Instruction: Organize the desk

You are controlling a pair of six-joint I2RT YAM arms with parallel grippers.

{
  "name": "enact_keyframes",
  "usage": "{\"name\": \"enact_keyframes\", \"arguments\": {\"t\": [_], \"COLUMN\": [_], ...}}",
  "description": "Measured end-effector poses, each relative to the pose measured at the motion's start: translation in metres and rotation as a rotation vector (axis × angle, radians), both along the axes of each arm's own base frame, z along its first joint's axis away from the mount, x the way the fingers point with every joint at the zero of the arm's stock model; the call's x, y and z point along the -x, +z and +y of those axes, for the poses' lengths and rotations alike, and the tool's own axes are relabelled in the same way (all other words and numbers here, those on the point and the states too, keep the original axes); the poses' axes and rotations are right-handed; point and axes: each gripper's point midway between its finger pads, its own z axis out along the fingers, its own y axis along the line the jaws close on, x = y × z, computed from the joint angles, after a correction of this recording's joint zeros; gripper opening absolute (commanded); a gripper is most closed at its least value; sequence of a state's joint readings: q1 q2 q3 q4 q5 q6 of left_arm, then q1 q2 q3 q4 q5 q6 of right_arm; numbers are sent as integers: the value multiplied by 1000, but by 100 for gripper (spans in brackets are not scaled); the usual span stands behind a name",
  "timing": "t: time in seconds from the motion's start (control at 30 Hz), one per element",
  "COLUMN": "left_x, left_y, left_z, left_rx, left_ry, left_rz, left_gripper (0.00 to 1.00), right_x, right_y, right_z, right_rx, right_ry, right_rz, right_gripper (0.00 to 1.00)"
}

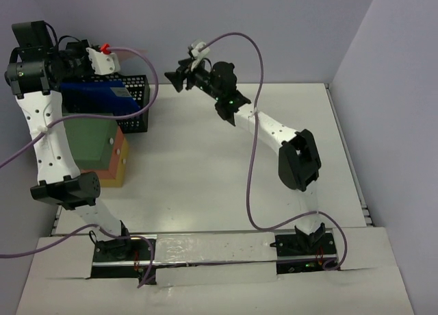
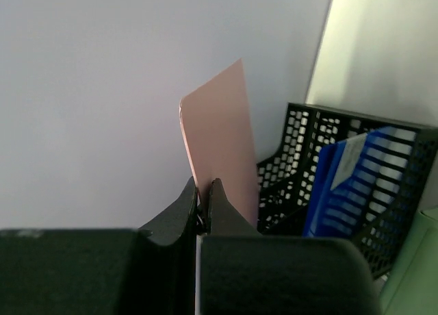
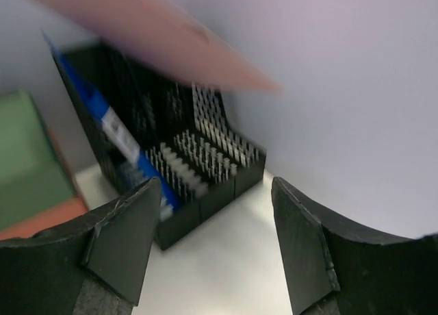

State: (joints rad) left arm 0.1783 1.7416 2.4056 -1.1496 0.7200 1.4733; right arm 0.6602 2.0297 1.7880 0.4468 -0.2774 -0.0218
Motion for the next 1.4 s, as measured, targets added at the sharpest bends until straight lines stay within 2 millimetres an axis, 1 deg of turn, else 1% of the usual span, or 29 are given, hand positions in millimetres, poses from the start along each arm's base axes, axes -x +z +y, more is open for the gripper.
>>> {"name": "enact_keyframes", "arguments": {"t": [0.03,0.1,0.2,0.23,0.27,0.57,0.63,0.73,0.83,0.93,1.0,1.07,1.17,1.27,1.33,1.4], "left_x": [-2,-3,-2,-1,1,5,5,3,-4,-16,-26,-32,-33,-33,-33,-33], "left_y": [-5,-16,-30,-33,-36,-45,-48,-54,-62,-70,-75,-86,-97,-100,-100,-100], "left_z": [1,2,1,1,0,0,0,1,3,8,13,20,30,36,37,38], "left_rx": [-11,-27,-53,-61,-70,-131,-146,-171,-194,-213,-223,-233,-251,-252,-251,-253], "left_ry": [-2,-9,-25,-30,-35,-61,-68,-78,-81,-75,-66,-49,-27,-8,-3,0], "left_rz": [9,34,66,76,84,97,103,112,123,138,142,172,204,217,220,217], "left_gripper": [0,0,0,0,0,0,0,0,0,0,0,0,0,0,0,0], "right_x": [-5,-15,-19,-19,-19,-29,-28,-30,-29,-30,-33,-37,-42,-45,-48,-49], "right_y": [8,33,47,45,43,-13,-16,-10,-13,-21,-32,-52,-85,-110,-113,-109], "right_z": [3,17,38,43,47,83,92,103,110,112,111,110,107,104,102,100], "right_rx": [-9,-37,-41,-38,-38,3,-7,-82,-153,-190,-194,-175,-144,-126,-124,-133], "right_ry": [17,64,137,155,166,227,219,181,160,148,138,127,113,102,98,95], "right_rz": [-12,-74,-147,-164,-175,-211,-229,-239,-198,-157,-133,-96,-33,24,35,30], "right_gripper": [73,73,77,77,78,80,80,81,80,80,80,80,79,79,79,79]}}
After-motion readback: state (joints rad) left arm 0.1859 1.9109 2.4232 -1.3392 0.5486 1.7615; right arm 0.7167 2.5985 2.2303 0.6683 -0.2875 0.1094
